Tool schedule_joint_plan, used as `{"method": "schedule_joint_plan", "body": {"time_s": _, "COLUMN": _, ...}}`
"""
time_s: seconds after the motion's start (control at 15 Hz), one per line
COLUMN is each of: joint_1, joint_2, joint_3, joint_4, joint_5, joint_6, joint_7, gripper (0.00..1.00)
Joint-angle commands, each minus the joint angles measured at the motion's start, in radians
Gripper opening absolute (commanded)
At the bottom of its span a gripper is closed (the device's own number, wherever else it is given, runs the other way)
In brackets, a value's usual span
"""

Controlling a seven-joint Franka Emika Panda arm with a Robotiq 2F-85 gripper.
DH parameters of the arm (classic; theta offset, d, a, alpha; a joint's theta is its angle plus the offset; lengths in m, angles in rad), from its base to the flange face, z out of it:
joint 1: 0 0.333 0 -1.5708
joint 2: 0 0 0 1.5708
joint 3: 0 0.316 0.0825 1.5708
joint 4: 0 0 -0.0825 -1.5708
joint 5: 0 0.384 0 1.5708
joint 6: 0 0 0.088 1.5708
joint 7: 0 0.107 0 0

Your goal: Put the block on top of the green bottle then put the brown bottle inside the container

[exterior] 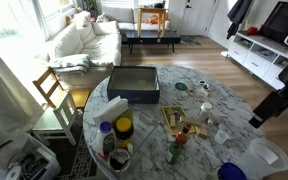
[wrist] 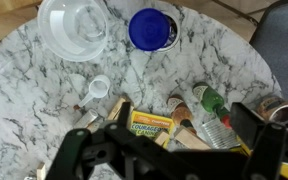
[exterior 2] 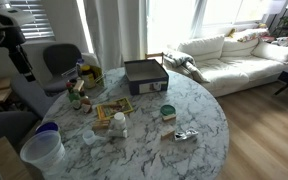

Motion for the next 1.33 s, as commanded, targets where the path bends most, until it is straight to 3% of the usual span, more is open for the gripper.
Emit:
{"method": "schedule_joint_plan", "body": {"time_s": 0.0, "joint_1": -0.019, "joint_2": 0.060, "joint_3": 0.054, "joint_4": -0.008, "joint_5": 0.003, "joint_6": 0.105, "joint_7": 0.185, "gripper": 1.00}}
{"method": "schedule_joint_plan", "body": {"time_s": 0.4, "joint_1": -0.062, "joint_2": 0.226, "joint_3": 0.198, "joint_4": -0.051, "joint_5": -0.044, "joint_6": 0.333, "joint_7": 0.587, "gripper": 1.00}}
{"method": "schedule_joint_plan", "body": {"time_s": 0.67, "joint_1": -0.068, "joint_2": 0.342, "joint_3": 0.177, "joint_4": -0.033, "joint_5": -0.105, "joint_6": 0.414, "joint_7": 0.775, "gripper": 1.00}}
{"method": "schedule_joint_plan", "body": {"time_s": 0.73, "joint_1": -0.022, "joint_2": 0.286, "joint_3": 0.143, "joint_4": -0.048, "joint_5": -0.108, "joint_6": 0.378, "joint_7": 0.716, "gripper": 1.00}}
{"method": "schedule_joint_plan", "body": {"time_s": 1.27, "joint_1": -0.025, "joint_2": 0.370, "joint_3": 0.125, "joint_4": -0.039, "joint_5": -0.120, "joint_6": 0.446, "joint_7": 0.781, "gripper": 1.00}}
